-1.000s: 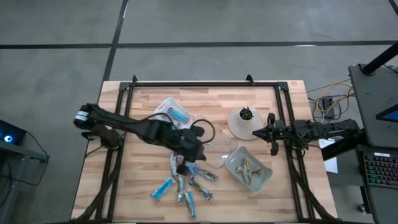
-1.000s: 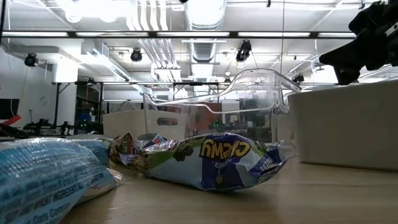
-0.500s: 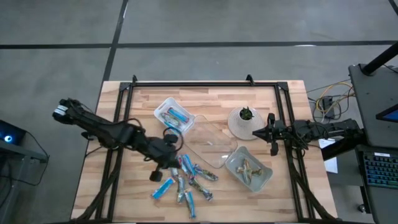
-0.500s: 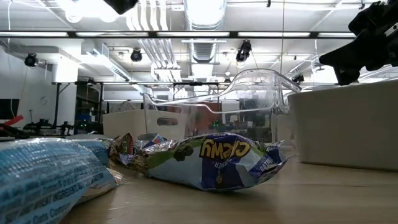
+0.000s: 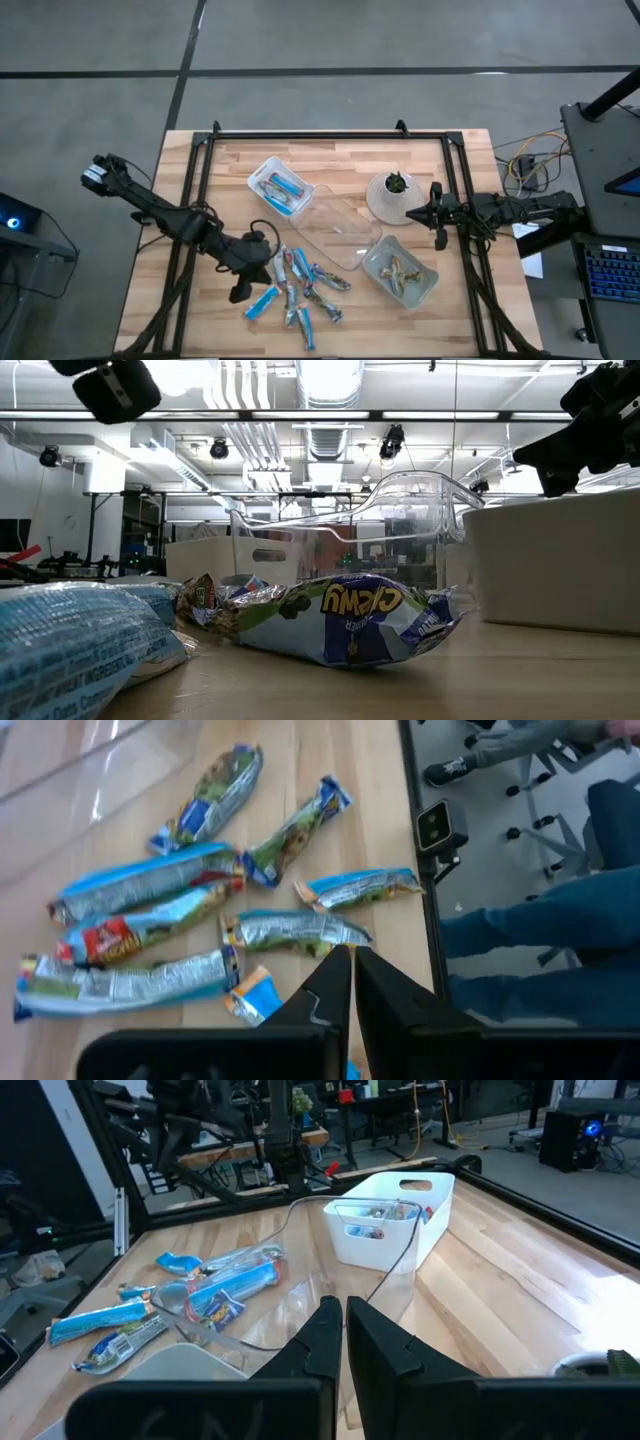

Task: Pick and place Granola Bars by type
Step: Put the orange granola bar into the gray bin

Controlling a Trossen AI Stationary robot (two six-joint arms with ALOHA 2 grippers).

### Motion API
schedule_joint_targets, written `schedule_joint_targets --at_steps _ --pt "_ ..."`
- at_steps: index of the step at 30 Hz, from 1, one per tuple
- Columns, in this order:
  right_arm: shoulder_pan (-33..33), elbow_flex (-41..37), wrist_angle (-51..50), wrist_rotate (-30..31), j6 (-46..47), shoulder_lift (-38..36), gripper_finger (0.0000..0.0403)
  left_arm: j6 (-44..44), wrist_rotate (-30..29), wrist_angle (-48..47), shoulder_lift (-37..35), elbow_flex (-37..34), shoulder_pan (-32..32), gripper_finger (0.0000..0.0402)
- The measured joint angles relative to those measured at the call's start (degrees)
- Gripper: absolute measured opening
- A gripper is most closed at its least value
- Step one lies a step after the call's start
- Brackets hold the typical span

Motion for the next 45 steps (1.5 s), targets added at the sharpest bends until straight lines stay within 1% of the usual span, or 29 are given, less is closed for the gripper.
schedule_joint_targets --at_steps 4,15,20,24,28,31,34,37,40,45 --pt "-0.01 0.0 0.0 0.0 0.0 0.0 0.0013 -1.66 -0.15 -0.43 -0.02 -0.25 -0.7 0.0029" --pt "0.0 0.0 -0.02 0.0 0.0 0.0 0.0013 -10.67 -0.49 -6.25 0.1 -0.2 -0.82 0.0162" --pt "0.0 0.0 -0.02 0.0 0.0 0.0 0.0013 -13.22 -0.62 -6.57 0.14 -0.2 -0.87 0.0203" --pt "-0.01 0.0 0.0 0.0 0.0 0.0 0.0013 -17.38 -0.67 -6.66 0.15 -0.2 -0.87 0.0208" --pt "-0.01 0.0 -0.02 0.0 0.0 0.0 0.0013 -19.5 -0.62 -7.27 0.21 0.06 -0.9 0.0206" --pt "0.01 0.0 -0.02 0.01 0.0 0.0 0.0013 -19.85 -0.61 -10.8 0.76 1.75 -1.32 0.0206" --pt "-0.01 0.0 -0.01 0.02 0.0 0.0 0.0013 -19.87 -0.61 -17.31 1.58 4.73 -1.95 0.0206" --pt "0.01 0.0 0.0 0.02 0.0 0.0 0.0013 -19.9 -1.06 -20.69 2.77 7.26 -2.53 0.0206" --pt "-0.01 0.0 -0.02 0.02 0.0 0.0 0.0013 -20.95 -1.72 -22.67 4.33 9.45 -2.75 0.0205" --pt "0.0 0.0 0.0 0.02 0.0 0.0 0.0013 -22.85 -1.85 -23.88 7.88 10.36 -2.75 0.0205"
